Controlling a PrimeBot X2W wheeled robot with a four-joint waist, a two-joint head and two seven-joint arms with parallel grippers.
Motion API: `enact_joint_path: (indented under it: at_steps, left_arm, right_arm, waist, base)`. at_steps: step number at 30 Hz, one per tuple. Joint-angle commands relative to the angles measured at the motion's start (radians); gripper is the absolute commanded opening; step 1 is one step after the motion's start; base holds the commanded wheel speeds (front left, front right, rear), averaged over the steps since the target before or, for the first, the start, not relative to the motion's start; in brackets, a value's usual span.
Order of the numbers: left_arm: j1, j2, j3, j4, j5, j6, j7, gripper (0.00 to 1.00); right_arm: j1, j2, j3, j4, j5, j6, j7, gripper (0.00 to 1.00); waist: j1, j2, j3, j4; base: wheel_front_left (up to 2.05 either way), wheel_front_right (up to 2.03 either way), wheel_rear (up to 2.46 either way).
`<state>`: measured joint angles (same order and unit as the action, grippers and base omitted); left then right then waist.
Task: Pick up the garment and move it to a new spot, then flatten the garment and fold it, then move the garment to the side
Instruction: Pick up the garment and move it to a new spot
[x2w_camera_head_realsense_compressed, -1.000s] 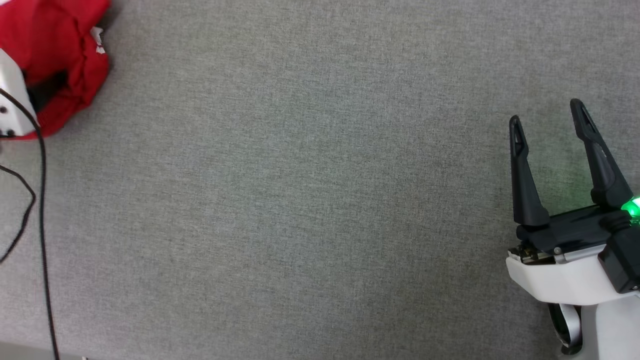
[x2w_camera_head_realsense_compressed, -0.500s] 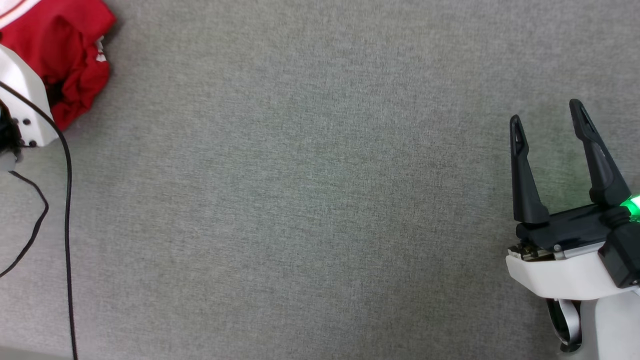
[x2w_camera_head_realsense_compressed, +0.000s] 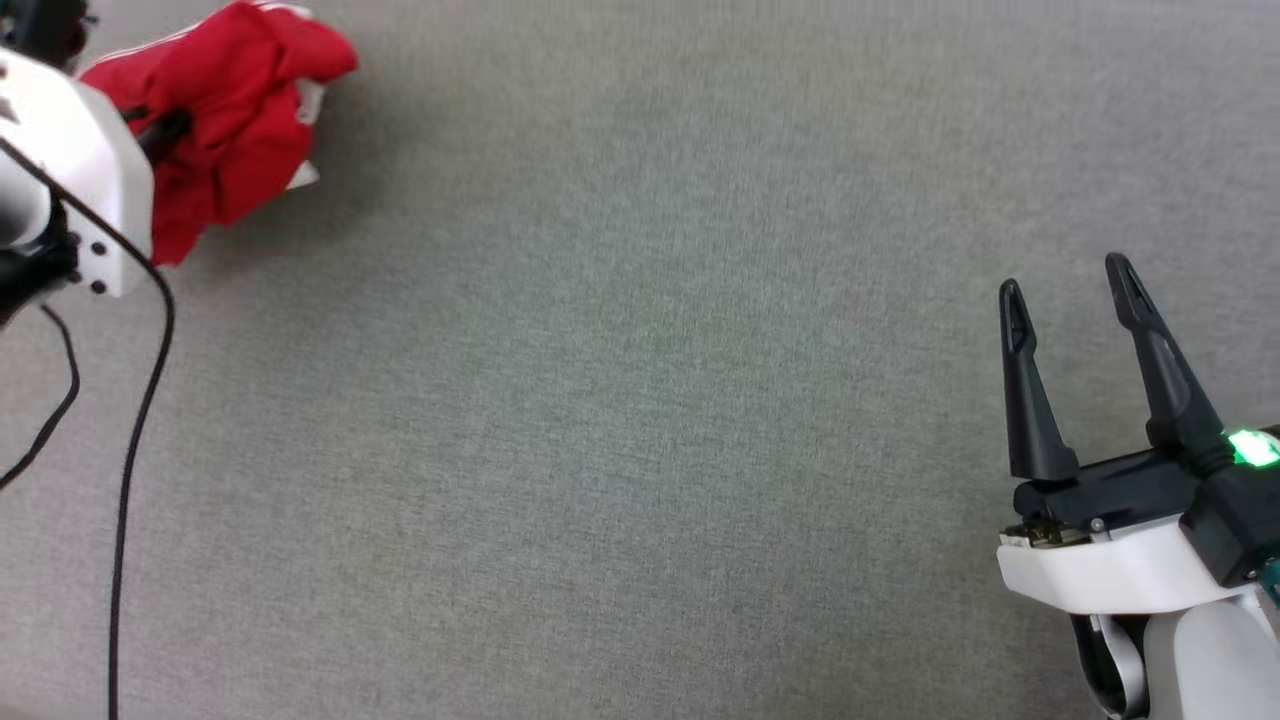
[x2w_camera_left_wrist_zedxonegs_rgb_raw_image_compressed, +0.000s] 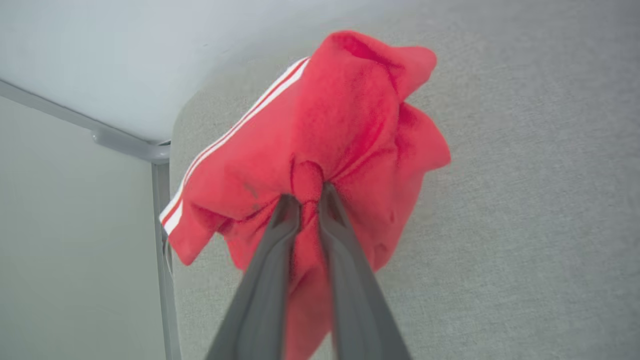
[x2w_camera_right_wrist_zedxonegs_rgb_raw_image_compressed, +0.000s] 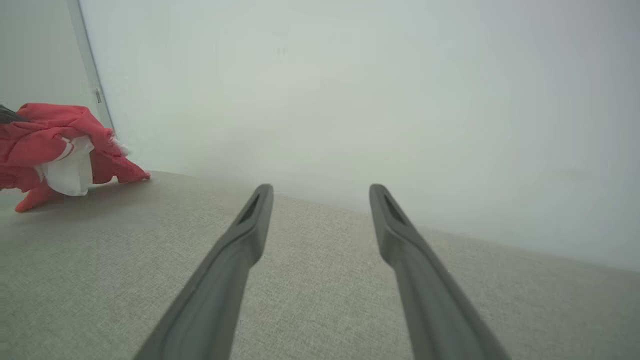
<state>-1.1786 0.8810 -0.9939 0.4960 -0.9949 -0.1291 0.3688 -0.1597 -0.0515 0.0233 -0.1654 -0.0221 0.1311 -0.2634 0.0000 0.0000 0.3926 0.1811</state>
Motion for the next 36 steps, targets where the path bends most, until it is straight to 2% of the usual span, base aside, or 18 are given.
enact_joint_path:
  at_steps: [1, 5, 12, 27, 31, 36]
  left_arm:
    - [-0.023, 0.005, -0.007, -0.018, 0.006, 0.000, -0.007, 0.00]
    - [-0.062, -0.013, -0.055, -0.092, 0.028, 0.000, -0.021, 0.00]
    - [-0.111, -0.075, -0.133, -0.188, 0.061, 0.000, -0.036, 0.00]
    - [-0.152, -0.285, -0.278, -0.306, 0.108, 0.000, -0.069, 0.00]
    - [-0.111, -0.337, -0.286, -0.332, 0.127, 0.000, -0.060, 0.00]
    - [0.026, -0.399, -0.285, -0.362, 0.179, 0.000, -0.010, 0.00]
  right_arm:
    - [0.012, 0.002, -0.001, 0.003, 0.012, -0.001, -0.002, 1.00]
    - [0.025, 0.002, -0.005, 0.012, 0.040, -0.001, -0.002, 1.00]
    - [0.038, 0.002, -0.009, 0.018, 0.079, -0.001, -0.002, 1.00]
    - [0.031, 0.002, -0.033, 0.017, 0.155, -0.001, -0.002, 1.00]
    - [0.032, 0.002, -0.036, 0.015, 0.169, -0.001, -0.002, 1.00]
    - [0.036, 0.002, -0.037, 0.013, 0.181, -0.001, -0.002, 1.00]
  waist:
    - [0.0000, 0.0000, -0.043, -0.006]
    - [0.0000, 0.0000, -0.086, -0.030]
    - [0.0000, 0.0000, -0.129, -0.106]
    - [0.0000, 0.0000, -0.101, -0.335]
    - [0.0000, 0.0000, -0.084, -0.367]
    - [0.0000, 0.0000, -0.071, -0.383]
  base:
    - [0.00, 0.00, 0.00]
    - [0.00, 0.00, 0.00]
    - [0.00, 0.00, 0.00]
    - [0.00, 0.00, 0.00]
    - [0.00, 0.00, 0.00]
    - [0.00, 0.00, 0.00]
